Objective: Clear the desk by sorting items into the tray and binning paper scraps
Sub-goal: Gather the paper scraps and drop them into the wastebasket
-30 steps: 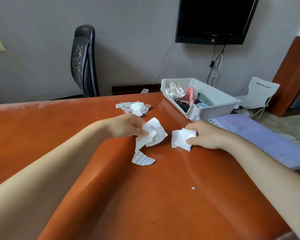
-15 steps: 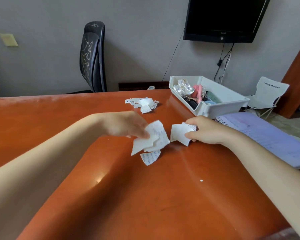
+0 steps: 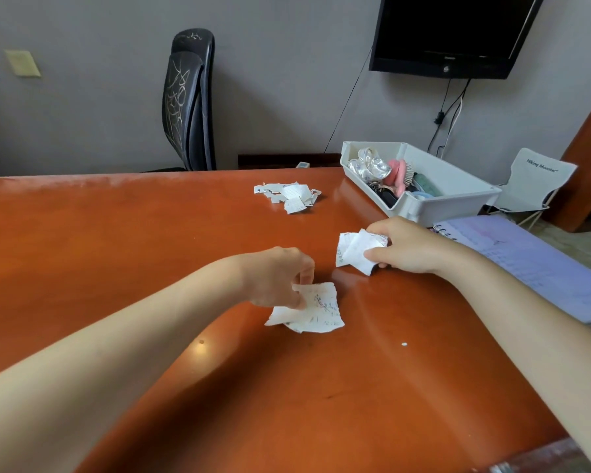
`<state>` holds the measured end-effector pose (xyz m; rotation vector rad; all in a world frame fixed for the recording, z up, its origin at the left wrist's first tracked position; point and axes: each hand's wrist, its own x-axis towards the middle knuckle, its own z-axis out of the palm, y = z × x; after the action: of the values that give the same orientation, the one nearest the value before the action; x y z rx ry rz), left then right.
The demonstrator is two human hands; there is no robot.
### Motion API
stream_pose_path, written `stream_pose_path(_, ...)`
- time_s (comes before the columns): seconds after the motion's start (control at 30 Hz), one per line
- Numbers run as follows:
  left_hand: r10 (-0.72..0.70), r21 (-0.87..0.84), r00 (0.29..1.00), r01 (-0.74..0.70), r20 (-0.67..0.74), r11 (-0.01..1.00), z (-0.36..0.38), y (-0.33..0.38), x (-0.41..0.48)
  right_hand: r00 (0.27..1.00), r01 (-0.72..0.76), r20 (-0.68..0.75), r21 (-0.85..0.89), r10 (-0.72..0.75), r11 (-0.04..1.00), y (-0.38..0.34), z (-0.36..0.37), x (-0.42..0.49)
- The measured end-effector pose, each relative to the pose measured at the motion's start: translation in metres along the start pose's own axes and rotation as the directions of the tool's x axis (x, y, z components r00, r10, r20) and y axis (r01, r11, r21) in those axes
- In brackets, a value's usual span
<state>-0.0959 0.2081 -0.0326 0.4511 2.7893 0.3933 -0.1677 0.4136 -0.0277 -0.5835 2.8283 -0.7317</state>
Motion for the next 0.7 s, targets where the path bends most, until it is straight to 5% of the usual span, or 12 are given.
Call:
stream_pose_path(0.47, 0.072, -0.053, 0.997, -0.07, 0.042, 0.996, 0.001, -0.007, 0.005, 1.0, -0.004, -0.014, -0.032, 0.004, 0.999, 0.002, 0.004, 0.005)
stream_pose_path(0.7, -0.079, -0.138, 0.977, 0.052, -0.197, 0.989, -0.012, -0.042, 0.003, 1.0, -0.003, -0.019, -0.024, 0.002, 1.0, 0.004, 0.006, 0.011)
